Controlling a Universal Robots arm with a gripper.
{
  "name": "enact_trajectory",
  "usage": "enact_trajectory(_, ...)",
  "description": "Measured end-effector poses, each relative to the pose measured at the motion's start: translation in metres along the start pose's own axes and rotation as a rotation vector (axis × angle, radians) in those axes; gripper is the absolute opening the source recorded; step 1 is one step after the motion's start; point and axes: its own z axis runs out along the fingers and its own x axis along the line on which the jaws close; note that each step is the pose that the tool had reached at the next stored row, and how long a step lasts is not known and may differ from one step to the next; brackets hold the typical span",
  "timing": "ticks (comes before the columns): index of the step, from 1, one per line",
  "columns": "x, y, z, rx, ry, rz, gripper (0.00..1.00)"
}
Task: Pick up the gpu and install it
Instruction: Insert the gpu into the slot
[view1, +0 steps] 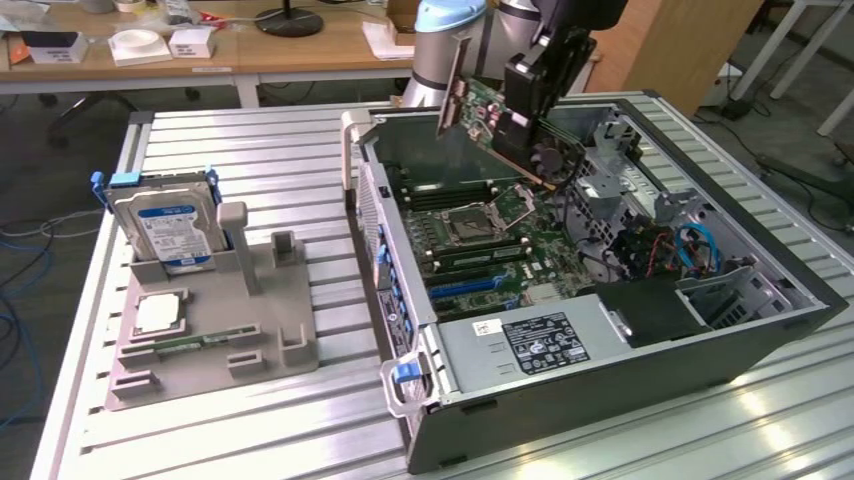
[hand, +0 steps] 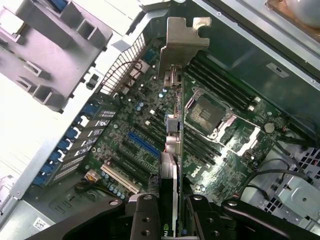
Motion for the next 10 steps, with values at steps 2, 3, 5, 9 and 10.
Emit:
enact_trajectory(2,0.0,0.0,0.0,0.0003,0.0004,-0.008,0.27)
enact_trajectory(3,0.0,0.0,0.0,0.0005,0.0007,-0.012,0.27)
enact_trajectory(5,0.0,0.0,0.0,0.0008,0.0011,-0.022,0.27)
enact_trajectory(9,0.0,0.0001,0.0,-0.0047,-0.0021,-0.043,0.27)
enact_trajectory(10,0.0,0.0,0.0,-0.0063,-0.003,-0.049,0.27)
